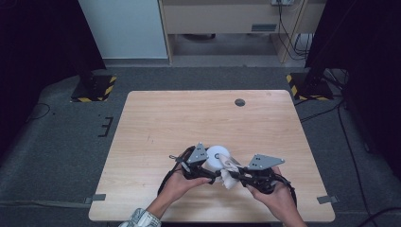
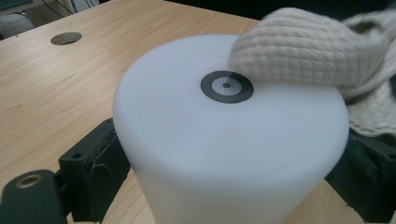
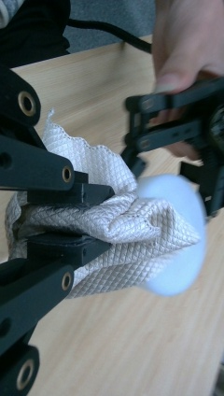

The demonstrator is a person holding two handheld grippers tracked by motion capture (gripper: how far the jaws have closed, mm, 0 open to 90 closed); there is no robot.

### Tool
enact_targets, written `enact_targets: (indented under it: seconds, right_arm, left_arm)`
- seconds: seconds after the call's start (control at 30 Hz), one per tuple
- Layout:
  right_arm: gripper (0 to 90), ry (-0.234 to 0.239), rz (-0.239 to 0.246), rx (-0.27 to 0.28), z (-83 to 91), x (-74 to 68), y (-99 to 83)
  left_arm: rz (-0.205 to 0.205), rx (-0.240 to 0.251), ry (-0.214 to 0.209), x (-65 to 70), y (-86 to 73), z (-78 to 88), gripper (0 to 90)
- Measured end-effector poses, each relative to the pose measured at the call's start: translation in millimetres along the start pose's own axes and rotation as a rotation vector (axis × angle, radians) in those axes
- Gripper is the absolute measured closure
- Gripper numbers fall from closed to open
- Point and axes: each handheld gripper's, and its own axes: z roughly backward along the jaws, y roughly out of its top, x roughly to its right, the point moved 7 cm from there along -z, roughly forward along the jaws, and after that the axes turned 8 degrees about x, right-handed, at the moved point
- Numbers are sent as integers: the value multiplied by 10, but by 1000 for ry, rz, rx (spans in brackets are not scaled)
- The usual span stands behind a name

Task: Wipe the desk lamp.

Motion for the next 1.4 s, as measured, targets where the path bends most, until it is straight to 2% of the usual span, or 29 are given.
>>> enact_targets:
  seconds: [0.07, 0.3, 0.33, 0.47, 0.53, 0.63, 0.7, 0.77, 0.8, 0.83, 0.87, 0.97, 1.0, 1.1, 1.13, 1.27, 1.33, 1.4]
  right_arm:
    - [784, 2, -17, -16, -40, 12, -90]
    - [785, 23, -41, -34, -159, 17, -185]
    - [784, 9, -32, -76, -203, 42, -270]
    - [783, 4, -48, -89, -239, 65, -330]
    - [783, 1, -41, -90, -239, 76, -325]
    - [782, -24, -53, -82, -221, 134, -315]
    - [782, -24, -62, -76, -193, 155, -306]
    - [780, -20, -60, -71, -182, 150, -299]
    - [780, -18, -59, -70, -179, 146, -297]
    - [780, -18, -59, -70, -179, 146, -297]
    - [779, -16, -57, -67, -183, 141, -295]
    - [777, -12, -53, -69, -186, 138, -297]
    - [777, -11, -52, -70, -185, 137, -298]
    - [775, -6, -48, -70, -184, 131, -296]
    - [775, -6, -48, -70, -184, 131, -296]
    - [774, -3, -39, -63, -182, 121, -271]
    - [774, 1, -42, -60, -184, 116, -260]
    - [774, 3, -41, -60, -187, 112, -255]
  left_arm:
    - [-1, -2, 2, 1, 1, -3, 78]
    - [-1, -7, -5, -8, 0, 4, 79]
    - [-2, -7, -6, -8, 0, 4, 79]
    - [-1, -4, -5, -13, -2, 5, 78]
    - [1, -3, -4, -15, -2, 6, 78]
    - [5, 0, -1, -20, 1, 10, 73]
    - [33, 31, -13, -29, 37, 27, 57]
    - [37, 48, -13, -38, 68, 45, 38]
    - [40, 75, -13, -60, 147, 93, 34]
    - [40, 75, -13, -60, 147, 93, 31]
    - [58, 114, -21, -82, 248, 156, 31]
    - [79, 140, -37, -113, 335, 202, 47]
    - [81, 126, -52, -144, 366, 197, 64]
    - [77, 114, -50, -180, 376, 160, 104]
    - [89, 107, -57, -186, 374, 135, 104]
    - [89, 67, -80, -175, 348, 59, 131]
    - [113, 62, -87, -183, 342, 46, 150]
    - [120, 60, -98, -186, 341, 50, 191]
